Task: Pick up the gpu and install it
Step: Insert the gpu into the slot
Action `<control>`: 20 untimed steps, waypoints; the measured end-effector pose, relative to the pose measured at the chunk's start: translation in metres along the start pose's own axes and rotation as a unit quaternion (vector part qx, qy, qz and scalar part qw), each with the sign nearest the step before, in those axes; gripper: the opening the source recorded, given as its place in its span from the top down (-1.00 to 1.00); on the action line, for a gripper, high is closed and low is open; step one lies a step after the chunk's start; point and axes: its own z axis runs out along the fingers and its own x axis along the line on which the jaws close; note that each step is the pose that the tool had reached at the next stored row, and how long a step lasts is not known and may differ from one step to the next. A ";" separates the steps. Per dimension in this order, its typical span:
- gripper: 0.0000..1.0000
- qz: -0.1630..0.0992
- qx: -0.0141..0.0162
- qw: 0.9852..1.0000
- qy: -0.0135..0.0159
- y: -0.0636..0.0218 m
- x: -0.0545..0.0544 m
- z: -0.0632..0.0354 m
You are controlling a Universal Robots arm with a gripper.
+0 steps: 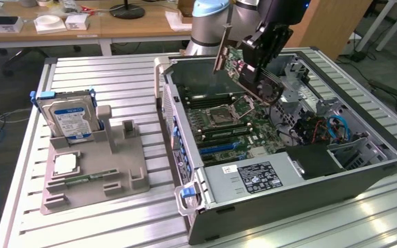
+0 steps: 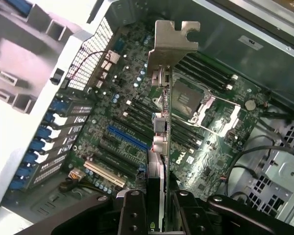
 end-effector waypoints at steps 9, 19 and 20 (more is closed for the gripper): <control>0.47 -0.064 0.003 0.998 0.001 -0.0003 -0.001 0.0015; 0.47 -0.138 0.006 0.990 0.003 -0.0006 -0.001 0.0028; 0.47 -0.146 0.007 0.989 0.003 -0.0006 -0.001 0.0029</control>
